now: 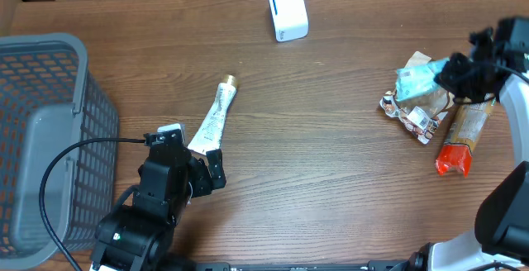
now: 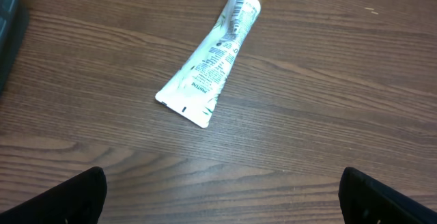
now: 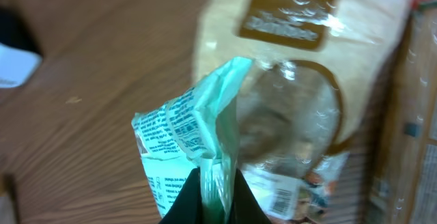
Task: Scan the item barcode
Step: 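Carry the teal packet right and drop it on the bread bag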
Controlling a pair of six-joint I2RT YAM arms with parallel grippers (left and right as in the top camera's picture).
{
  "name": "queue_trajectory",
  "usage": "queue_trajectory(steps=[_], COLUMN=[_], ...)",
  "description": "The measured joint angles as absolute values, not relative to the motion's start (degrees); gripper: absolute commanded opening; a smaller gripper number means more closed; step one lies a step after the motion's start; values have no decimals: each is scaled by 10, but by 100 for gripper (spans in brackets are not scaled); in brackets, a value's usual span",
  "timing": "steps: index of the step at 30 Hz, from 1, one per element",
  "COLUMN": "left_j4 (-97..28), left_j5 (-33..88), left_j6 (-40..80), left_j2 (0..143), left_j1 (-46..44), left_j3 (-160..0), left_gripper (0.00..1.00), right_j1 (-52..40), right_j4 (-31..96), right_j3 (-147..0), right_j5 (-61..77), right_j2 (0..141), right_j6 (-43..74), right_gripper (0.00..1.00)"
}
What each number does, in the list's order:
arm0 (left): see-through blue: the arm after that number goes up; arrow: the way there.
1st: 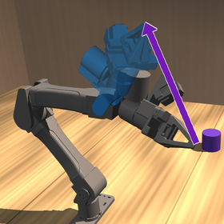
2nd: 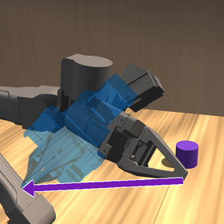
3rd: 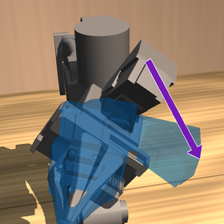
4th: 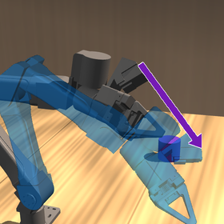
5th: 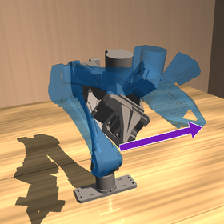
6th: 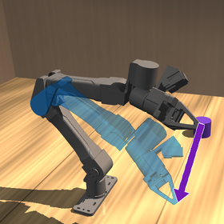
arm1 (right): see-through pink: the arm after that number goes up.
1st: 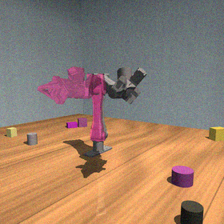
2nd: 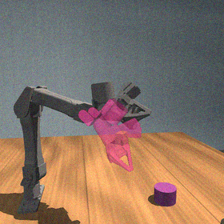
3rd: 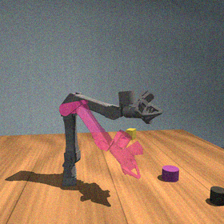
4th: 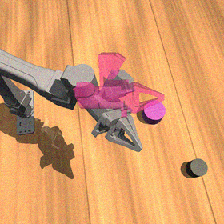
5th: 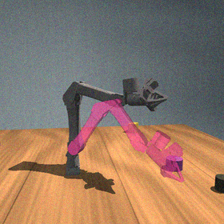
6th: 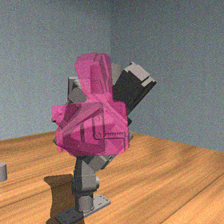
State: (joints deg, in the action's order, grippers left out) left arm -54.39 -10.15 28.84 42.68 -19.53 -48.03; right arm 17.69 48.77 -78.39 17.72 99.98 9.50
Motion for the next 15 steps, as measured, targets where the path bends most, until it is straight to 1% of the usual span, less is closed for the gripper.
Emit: queue_trajectory(steps=[1,4,10,12,15], left_j4=[-544,-544,-544,-544,-544], left_j5=[-101,-102,-102,-102,-102], left_j6=[288,288,288,288,288], left_j2=[427,427,427,427,427], left_j1=[-195,-195,-195,-195,-195], left_j3=[-480,-480,-480,-480,-480], left_gripper=[99,100,100,100,99], right_j1=[186,199,202,202,201], right_j4=[477,466,478,507,567], right_j3=[-765,-728,-722,-734,-780], right_j5=[178,177,183,183,184], right_j2=[1000,1000,1000,1000,1000], right_j6=[96,105,106,109,110], right_gripper=[24,35,47,51,54])
